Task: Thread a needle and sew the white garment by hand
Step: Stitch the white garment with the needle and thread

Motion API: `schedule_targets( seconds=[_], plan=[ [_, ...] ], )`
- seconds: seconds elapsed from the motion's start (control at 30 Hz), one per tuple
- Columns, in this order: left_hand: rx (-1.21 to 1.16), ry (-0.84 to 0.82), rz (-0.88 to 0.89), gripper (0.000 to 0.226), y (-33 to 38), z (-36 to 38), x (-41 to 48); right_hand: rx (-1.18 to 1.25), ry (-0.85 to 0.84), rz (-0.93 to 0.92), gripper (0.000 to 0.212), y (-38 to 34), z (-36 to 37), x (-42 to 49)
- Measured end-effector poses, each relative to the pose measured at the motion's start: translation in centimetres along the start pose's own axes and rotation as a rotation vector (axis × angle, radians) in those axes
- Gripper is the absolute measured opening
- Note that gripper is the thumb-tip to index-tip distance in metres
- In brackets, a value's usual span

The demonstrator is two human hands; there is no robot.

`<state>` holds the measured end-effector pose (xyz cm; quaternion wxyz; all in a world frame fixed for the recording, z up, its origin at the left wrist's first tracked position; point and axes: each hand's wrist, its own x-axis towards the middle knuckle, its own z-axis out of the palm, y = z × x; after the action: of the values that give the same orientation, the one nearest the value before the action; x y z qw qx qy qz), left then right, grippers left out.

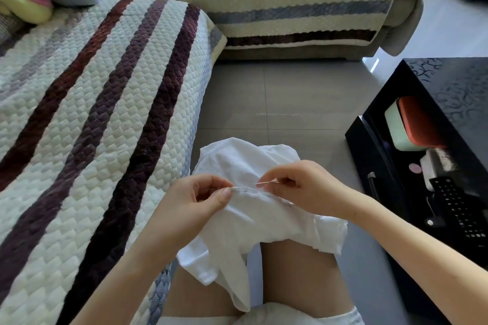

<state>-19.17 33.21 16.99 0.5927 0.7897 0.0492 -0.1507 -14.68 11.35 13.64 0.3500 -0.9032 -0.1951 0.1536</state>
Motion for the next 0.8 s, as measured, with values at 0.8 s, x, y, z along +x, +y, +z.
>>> schedule_targets(
  seconds=[0.8],
  plan=[
    [0.065,0.051,-0.066,0.017,-0.5,0.2,0.8,1.402,0.817,-0.124,0.034,3.0,-12.3,0.2]
  ],
)
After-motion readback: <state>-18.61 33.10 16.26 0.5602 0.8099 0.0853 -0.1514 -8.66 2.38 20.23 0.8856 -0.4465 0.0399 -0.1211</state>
